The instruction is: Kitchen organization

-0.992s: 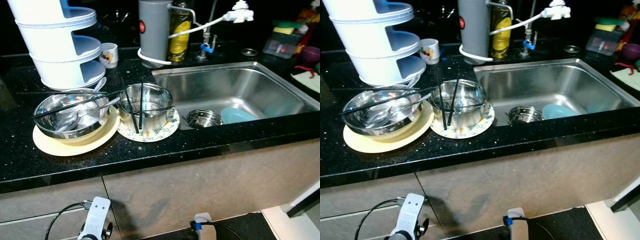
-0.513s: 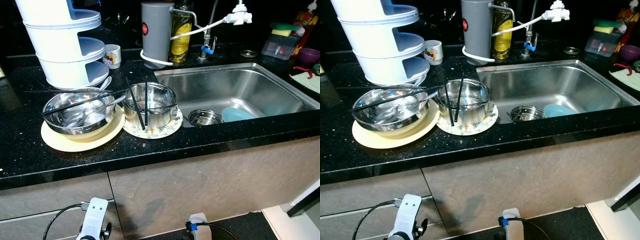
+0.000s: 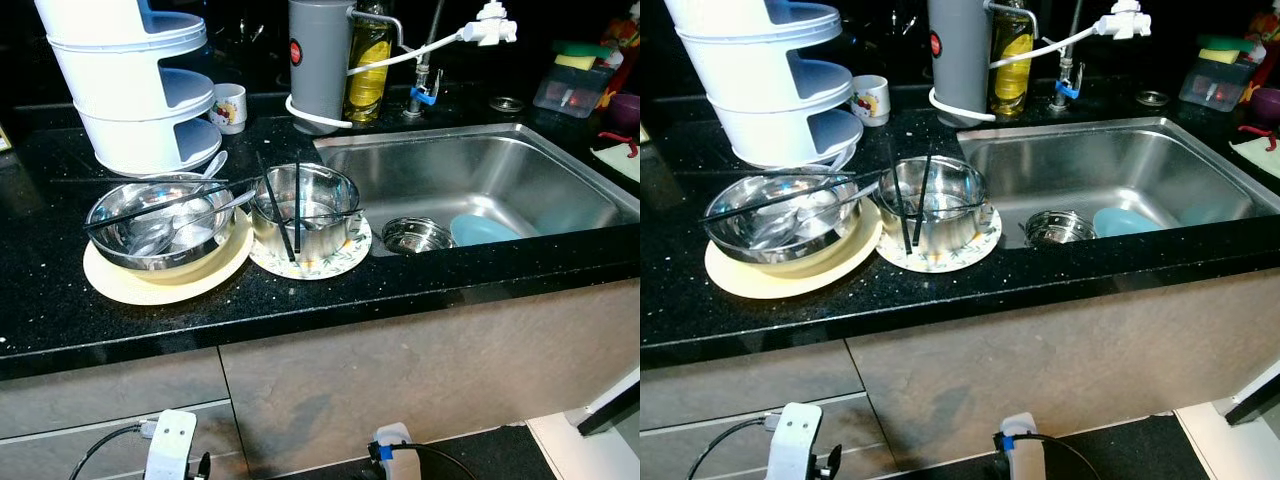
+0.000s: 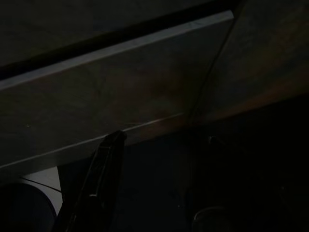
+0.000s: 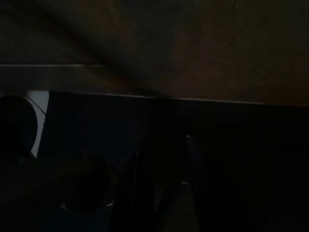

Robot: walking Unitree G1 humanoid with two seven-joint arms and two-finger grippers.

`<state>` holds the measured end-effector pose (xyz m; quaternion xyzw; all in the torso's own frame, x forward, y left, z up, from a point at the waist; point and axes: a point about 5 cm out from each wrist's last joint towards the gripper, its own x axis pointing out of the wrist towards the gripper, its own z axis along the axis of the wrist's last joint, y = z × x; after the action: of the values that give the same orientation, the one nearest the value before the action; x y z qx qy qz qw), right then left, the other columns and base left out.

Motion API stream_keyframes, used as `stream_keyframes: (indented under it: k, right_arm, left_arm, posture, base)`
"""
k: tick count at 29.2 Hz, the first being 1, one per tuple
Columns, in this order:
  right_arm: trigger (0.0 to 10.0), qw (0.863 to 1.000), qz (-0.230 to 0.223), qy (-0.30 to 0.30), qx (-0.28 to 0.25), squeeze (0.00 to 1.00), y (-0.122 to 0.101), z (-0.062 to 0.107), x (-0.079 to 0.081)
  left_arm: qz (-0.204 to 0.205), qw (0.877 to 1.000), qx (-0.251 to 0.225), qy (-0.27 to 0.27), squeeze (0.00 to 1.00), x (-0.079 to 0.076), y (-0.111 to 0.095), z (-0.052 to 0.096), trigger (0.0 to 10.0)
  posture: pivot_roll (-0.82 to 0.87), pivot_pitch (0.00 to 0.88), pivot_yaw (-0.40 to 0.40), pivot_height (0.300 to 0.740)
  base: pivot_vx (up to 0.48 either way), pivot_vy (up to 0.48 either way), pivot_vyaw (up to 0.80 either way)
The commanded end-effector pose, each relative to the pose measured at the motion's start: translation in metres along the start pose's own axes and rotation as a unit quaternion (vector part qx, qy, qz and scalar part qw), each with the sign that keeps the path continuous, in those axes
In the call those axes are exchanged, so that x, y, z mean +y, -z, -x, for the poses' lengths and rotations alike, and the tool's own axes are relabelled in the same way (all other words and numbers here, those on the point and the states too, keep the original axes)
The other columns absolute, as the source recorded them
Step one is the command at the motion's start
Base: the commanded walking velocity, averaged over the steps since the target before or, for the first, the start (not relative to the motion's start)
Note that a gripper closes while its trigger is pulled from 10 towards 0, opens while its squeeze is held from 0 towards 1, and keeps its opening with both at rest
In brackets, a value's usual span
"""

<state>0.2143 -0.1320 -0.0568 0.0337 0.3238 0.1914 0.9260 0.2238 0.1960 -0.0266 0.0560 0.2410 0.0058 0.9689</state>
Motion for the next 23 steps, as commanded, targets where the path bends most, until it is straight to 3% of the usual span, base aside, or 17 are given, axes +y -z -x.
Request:
stream_keyframes:
  k: [1, 6, 23]
  right_arm:
    - [10.0, 1.0, -0.005, 0.001, 0.011, 0.0, 0.007, 0.002, 0.002]
    - [10.0, 1.0, -0.009, 0.016, 0.019, 0.0, 0.01, 0.002, 0.001]
    - [10.0, 1.0, -0.012, 0.016, 0.021, 0.0, 0.01, 0.002, 0.0]
  left_arm:
    - [-0.001, 0.999, 0.033, -0.005, 0.0, 0.001, 0.013, 0.003, 10.0]
    - [0.004, 0.997, 0.072, -0.012, 0.0, -0.004, 0.016, -0.004, 10.0]
    - [0.003, 0.997, 0.083, -0.006, 0.0, -0.008, 0.013, -0.011, 10.0]
  posture:
    - [-0.03, 0.133, -0.039, 0.74]
    - [-0.03, 0.141, -0.037, 0.74]
    - [-0.03, 0.15, -0.04, 0.74]
  base:
    - [0.0, 0.0, 0.0]
    - [0.0, 0.0, 0.0]
    - [0.0, 0.0, 0.0]
